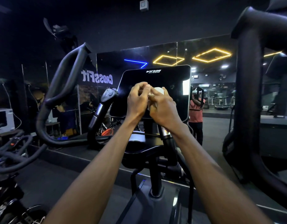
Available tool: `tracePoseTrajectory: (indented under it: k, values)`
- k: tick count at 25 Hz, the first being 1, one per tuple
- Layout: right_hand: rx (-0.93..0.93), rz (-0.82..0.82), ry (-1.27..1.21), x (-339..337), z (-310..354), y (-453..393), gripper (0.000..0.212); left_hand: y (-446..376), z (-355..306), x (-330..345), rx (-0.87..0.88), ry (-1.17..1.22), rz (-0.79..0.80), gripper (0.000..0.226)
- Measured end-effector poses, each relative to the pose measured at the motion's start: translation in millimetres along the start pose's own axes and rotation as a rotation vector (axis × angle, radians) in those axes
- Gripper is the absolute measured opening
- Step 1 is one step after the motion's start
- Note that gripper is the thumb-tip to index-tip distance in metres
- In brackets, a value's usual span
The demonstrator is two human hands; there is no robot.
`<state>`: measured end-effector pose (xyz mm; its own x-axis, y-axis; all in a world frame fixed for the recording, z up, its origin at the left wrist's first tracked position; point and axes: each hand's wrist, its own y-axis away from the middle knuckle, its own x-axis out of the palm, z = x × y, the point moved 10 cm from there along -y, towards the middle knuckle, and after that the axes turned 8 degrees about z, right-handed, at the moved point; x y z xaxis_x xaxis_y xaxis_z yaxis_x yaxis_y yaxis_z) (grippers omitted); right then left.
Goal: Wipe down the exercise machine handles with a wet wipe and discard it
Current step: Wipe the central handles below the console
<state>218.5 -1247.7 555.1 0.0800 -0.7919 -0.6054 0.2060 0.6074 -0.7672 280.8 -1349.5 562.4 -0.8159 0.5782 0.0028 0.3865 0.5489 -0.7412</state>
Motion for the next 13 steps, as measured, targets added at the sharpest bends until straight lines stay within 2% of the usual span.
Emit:
tracePoseTrajectory:
  k: [2, 4, 7, 10, 13]
  values:
    - [0.024, -0.100, -0.175, -21, -4, 9, 0.035, -2, -5, 13, 0.026, -0.082, 0.081, 0.036]
    - [0.071, -0.239, -0.338, -45, -9, 20, 0.030, -3, -4, 16, 0.016, -0.137, 0.101, 0.036]
    - [0.046, -0.377, -0.367, -66, -6, 37, 0.021, 3, -5, 13, 0.044, -0.199, 0.095, 0.028]
    - [0.006, -0.400, -0.506, -65, 4, 40, 0.020, 17, -15, 4, 0.175, -0.240, -0.001, 0.021]
    - [0.157, -0.448, -0.542, -57, -4, 28, 0.020, 27, -16, -15, 0.165, -0.089, -0.145, 0.022]
